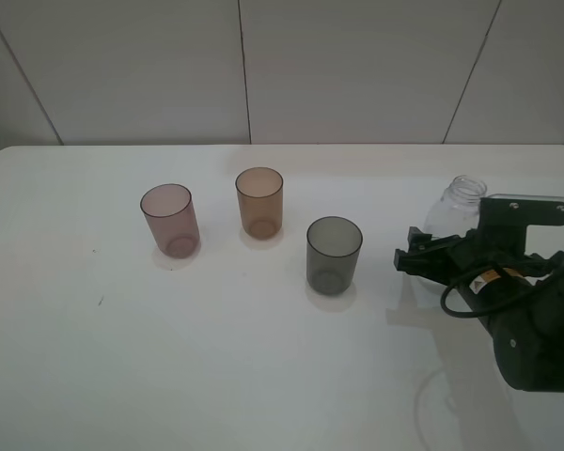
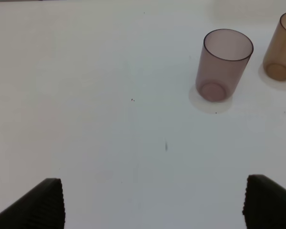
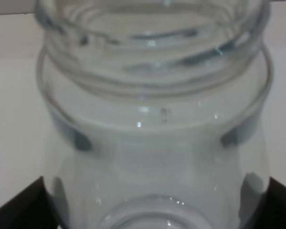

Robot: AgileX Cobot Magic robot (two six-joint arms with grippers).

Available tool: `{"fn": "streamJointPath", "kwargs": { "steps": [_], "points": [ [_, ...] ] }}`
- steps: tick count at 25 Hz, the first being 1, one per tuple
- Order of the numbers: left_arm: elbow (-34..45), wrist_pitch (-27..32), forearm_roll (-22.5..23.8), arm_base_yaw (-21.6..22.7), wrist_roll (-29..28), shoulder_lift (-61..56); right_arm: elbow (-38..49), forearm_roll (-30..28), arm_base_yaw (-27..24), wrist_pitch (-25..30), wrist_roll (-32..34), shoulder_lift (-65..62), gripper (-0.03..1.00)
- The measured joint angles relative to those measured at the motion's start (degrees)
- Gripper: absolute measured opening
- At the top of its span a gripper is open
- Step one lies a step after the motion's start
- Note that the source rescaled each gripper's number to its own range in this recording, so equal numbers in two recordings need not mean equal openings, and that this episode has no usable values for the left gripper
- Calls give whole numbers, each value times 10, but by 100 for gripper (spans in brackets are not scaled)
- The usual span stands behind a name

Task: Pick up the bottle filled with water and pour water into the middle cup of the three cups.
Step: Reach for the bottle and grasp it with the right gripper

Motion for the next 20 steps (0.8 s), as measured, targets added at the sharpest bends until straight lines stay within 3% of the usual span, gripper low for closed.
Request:
{"fn": "streamJointPath", "kwargs": {
  "steps": [12,14,20],
  "points": [
    [0,0,0,0,0,0,-17,1,0,1,-2,11,61],
    [0,0,0,0,0,0,-18,1,0,1,-2,11,56],
    [0,0,0,0,0,0,-31,13,-1,0,-2,15,18]
  ]
}}
